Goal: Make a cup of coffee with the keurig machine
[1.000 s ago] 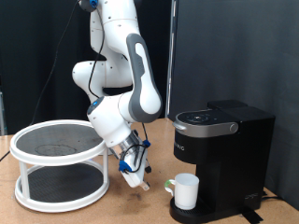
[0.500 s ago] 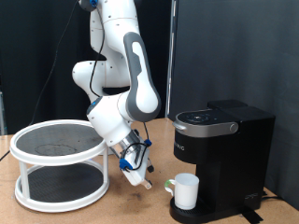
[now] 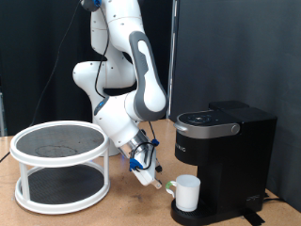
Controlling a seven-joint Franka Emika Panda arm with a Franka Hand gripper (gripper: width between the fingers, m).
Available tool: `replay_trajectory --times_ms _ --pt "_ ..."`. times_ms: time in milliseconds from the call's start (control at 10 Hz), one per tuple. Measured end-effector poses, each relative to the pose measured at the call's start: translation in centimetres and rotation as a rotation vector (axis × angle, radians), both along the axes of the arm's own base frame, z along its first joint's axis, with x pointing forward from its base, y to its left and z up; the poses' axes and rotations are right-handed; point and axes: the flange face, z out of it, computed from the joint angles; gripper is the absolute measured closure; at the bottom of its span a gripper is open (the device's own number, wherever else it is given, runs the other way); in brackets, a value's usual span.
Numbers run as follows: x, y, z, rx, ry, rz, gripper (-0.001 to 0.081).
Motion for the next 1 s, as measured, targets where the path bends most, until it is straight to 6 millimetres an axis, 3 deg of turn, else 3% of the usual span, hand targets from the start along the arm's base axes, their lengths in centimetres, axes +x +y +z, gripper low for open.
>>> replay_trajectory --times_ms 1000 --pt "0.4 1.5 0.3 0.004 -0.008 0.005 0.0072"
